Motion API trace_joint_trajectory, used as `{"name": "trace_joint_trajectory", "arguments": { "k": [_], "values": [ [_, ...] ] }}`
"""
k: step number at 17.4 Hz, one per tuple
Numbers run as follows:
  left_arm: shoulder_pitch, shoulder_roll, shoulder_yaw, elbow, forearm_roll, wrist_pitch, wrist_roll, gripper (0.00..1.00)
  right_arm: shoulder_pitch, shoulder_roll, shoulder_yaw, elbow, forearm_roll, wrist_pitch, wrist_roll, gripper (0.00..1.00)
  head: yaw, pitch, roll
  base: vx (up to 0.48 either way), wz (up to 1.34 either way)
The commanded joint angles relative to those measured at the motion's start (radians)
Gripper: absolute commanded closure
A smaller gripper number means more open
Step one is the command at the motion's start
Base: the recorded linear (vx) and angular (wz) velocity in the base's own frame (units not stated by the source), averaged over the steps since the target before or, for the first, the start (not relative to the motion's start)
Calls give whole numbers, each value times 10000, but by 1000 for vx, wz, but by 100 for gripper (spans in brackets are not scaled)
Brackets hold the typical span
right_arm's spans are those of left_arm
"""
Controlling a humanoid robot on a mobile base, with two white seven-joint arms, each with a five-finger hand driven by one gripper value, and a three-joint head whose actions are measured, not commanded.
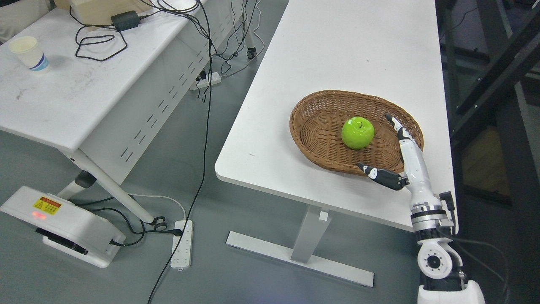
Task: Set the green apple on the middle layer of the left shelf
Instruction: 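Drive toward the table and reach the right hand to the basket, then lower the right hand beside the green apple in the wicker basket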
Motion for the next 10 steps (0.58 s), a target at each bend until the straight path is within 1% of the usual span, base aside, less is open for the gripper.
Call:
{"name": "trace_joint_trajectory", "arguments": {
  "k": [1, 3, 5, 8, 10],
  "values": [
    [92, 175, 0, 0, 0, 1, -9, 0, -398, -65, 299, -124, -106, 10, 148, 0, 0, 0, 0, 175, 9],
    [92, 175, 0, 0, 0, 1, 7, 0, -521, -80, 744, -78, 2, 285, 284, 0, 0, 0, 0, 162, -8],
    [92, 175, 0, 0, 0, 1, 7, 0, -537, -202, 899, 29, 185, 317, 743, 0, 0, 0, 0, 151, -38],
    [92, 175, 0, 0, 0, 1, 7, 0, -827, -264, 1663, 747, 1211, 317, 1297, 0, 0, 0, 0, 128, -39],
    [92, 175, 0, 0, 0, 1, -9, 0, -859, -371, 2170, 1026, 1596, 302, 1482, 0, 0, 0, 0, 84, -39]
  ]
}}
